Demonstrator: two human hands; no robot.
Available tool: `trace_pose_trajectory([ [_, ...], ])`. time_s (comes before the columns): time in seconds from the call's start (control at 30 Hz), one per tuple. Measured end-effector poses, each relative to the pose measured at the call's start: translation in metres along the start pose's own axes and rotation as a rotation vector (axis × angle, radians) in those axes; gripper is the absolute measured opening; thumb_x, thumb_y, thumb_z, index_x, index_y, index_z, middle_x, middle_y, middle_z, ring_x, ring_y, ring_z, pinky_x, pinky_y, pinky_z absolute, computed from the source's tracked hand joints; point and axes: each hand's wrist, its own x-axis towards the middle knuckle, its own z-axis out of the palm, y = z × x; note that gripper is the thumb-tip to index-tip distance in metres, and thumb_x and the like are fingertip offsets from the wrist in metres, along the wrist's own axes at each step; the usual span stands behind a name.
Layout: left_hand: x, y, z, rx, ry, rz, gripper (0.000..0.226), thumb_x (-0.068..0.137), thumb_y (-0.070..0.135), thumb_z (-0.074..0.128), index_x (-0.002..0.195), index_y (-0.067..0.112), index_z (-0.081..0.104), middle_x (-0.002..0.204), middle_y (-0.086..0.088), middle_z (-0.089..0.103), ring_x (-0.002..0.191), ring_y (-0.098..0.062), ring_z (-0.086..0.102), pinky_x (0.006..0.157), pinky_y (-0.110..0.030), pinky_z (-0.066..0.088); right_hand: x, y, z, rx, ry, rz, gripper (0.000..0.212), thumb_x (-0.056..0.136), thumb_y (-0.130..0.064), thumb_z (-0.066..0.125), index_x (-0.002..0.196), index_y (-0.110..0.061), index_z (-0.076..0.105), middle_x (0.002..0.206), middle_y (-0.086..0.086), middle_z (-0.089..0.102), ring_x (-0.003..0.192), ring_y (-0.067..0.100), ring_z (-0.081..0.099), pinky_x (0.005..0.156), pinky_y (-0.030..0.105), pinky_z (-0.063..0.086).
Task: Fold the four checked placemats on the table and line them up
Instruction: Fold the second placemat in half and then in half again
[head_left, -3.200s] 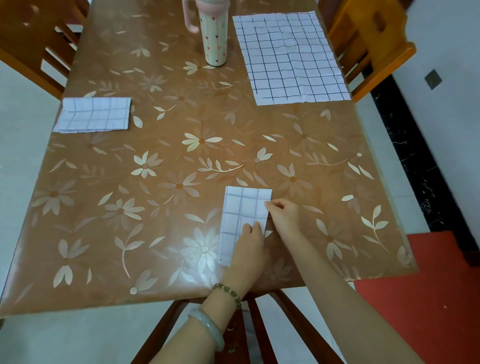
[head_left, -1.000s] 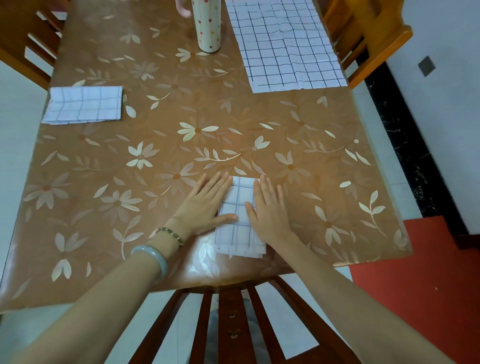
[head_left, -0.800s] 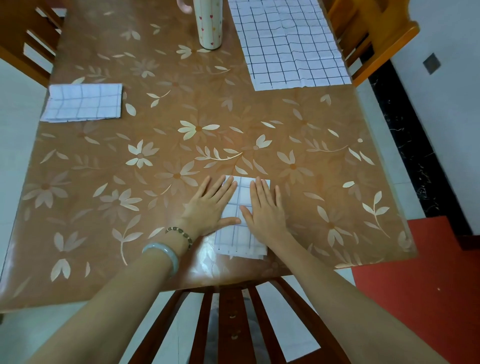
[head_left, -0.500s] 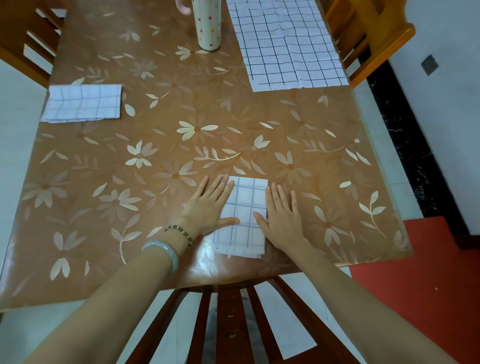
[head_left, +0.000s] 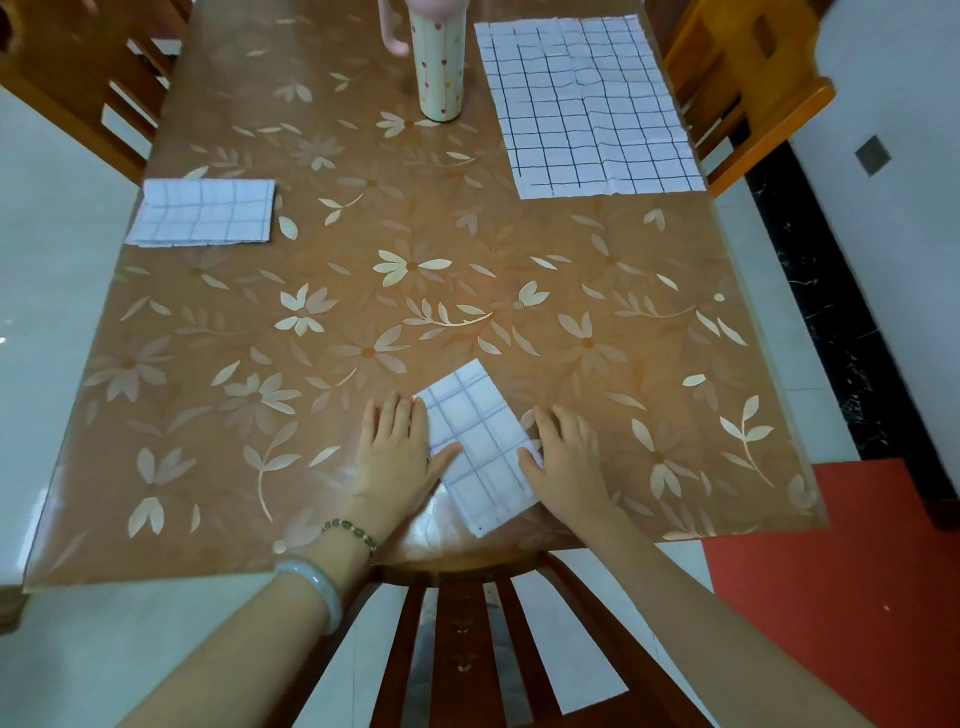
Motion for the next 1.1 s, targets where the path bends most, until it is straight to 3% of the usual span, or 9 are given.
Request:
trace_pose_trajectory([
  [0.1, -0.012, -0.007, 0.008, -0.116, 0.03, -0.037, 0.082, 0.091, 0.065, 0.003, 0.133, 0.01, 0.047, 0.141, -0.015, 0.037, 0.131, -0.032, 0.033, 0.104, -0.041, 0.029, 0.001, -0.008, -0.002, 0.142, -0.052, 0.07, 0.04, 0.089, -0.03, 0.058, 0.125, -0.014, 0.053, 0.12, 0.004, 0.049, 0.109, 0.018, 0.044, 0.092, 0.029, 0.042],
  [0.2, -0.023, 0.01, -0.011, -0.657, 0.161, -0.314, 0.05, 0.095, 0.037, 0.05, 0.13, 0.003, 0.039, 0.125, -0.008, 0.042, 0.112, -0.014, 0.045, 0.09, -0.026, 0.039, 0.007, -0.017, -0.002, 0.228, -0.141, 0.15, 0.041, 0.092, -0.03, 0.052, 0.13, -0.013, 0.05, 0.12, 0.003, 0.045, 0.11, 0.016, 0.044, 0.093, 0.027, 0.04],
  [0.3, -0.026, 0.031, -0.018, -1.137, 0.153, -0.566, 0.039, 0.089, 0.013, 0.063, 0.117, -0.001, 0.039, 0.097, -0.003, 0.053, 0.085, -0.01, 0.063, 0.058, -0.016, 0.043, 0.009, -0.023, -0.001, 0.237, -0.157, 0.152, 0.038, 0.092, -0.026, 0.052, 0.127, -0.012, 0.053, 0.119, 0.005, 0.047, 0.11, 0.019, 0.047, 0.095, 0.031, 0.042],
  [0.43, -0.018, 0.041, -0.025, -1.31, 0.065, -0.735, 0.053, 0.087, 0.014, 0.068, 0.128, 0.0, 0.037, 0.093, -0.003, 0.056, 0.083, -0.028, 0.061, 0.059, -0.027, 0.047, 0.009, -0.026, -0.003, 0.234, -0.171, 0.162, 0.039, 0.092, -0.023, 0.052, 0.13, -0.011, 0.053, 0.12, 0.007, 0.048, 0.112, 0.021, 0.046, 0.097, 0.031, 0.039],
  [0.6, -0.017, 0.052, -0.038, -1.469, -0.004, -0.683, 0.005, 0.088, 0.001, 0.062, 0.086, 0.004, 0.058, 0.072, -0.001, 0.059, 0.063, -0.021, 0.057, 0.033, -0.012, 0.037, 0.009, -0.029, -0.004, 0.339, -0.205, 0.234, 0.039, 0.089, -0.024, 0.058, 0.125, -0.011, 0.057, 0.117, 0.006, 0.05, 0.112, 0.022, 0.048, 0.096, 0.031, 0.04],
  [0.8, -0.036, 0.03, -0.056, -1.834, -0.068, -0.579, 0.027, 0.093, 0.0, 0.05, 0.118, -0.003, 0.058, 0.111, -0.021, 0.068, 0.094, -0.033, 0.068, 0.075, -0.042, 0.059, 0.018, -0.041, -0.036, 1.005, -0.397, 0.472, 0.034, 0.083, -0.016, 0.071, 0.114, -0.011, 0.057, 0.104, 0.002, 0.064, 0.092, 0.015, 0.063, 0.067, 0.019, 0.052],
  [0.87, -0.045, 0.011, -0.066, -1.878, -0.004, -0.541, 0.024, 0.092, -0.002, 0.049, 0.113, 0.002, 0.06, 0.112, -0.02, 0.068, 0.101, -0.033, 0.067, 0.088, -0.049, 0.055, 0.02, -0.047, -0.047, 1.168, -0.547, 0.507, 0.042, 0.082, -0.012, 0.071, 0.12, -0.008, 0.055, 0.109, 0.008, 0.066, 0.094, 0.018, 0.065, 0.073, 0.025, 0.054],
  [1.0, -0.075, -0.029, -0.088, -1.981, 0.126, -0.486, 0.025, 0.092, -0.006, 0.048, 0.112, 0.003, 0.059, 0.103, -0.011, 0.072, 0.09, -0.022, 0.071, 0.068, -0.032, 0.059, 0.015, -0.087, -0.054, 1.151, -0.806, 0.409, 0.032, 0.08, 0.001, 0.068, 0.111, 0.001, 0.061, 0.112, 0.017, 0.068, 0.1, 0.028, 0.067, 0.083, 0.04, 0.057],
  [1.1, -0.106, -0.062, -0.1, -2.059, 0.225, -0.462, 0.029, 0.091, -0.009, 0.047, 0.115, 0.002, 0.058, 0.105, -0.01, 0.072, 0.095, -0.024, 0.07, 0.071, -0.033, 0.058, 0.014, -0.133, -0.057, 1.046, -0.829, 0.322, 0.028, 0.077, 0.003, 0.071, 0.103, 0.004, 0.062, 0.11, 0.019, 0.066, 0.088, 0.032, 0.069, 0.07, 0.041, 0.059],
])
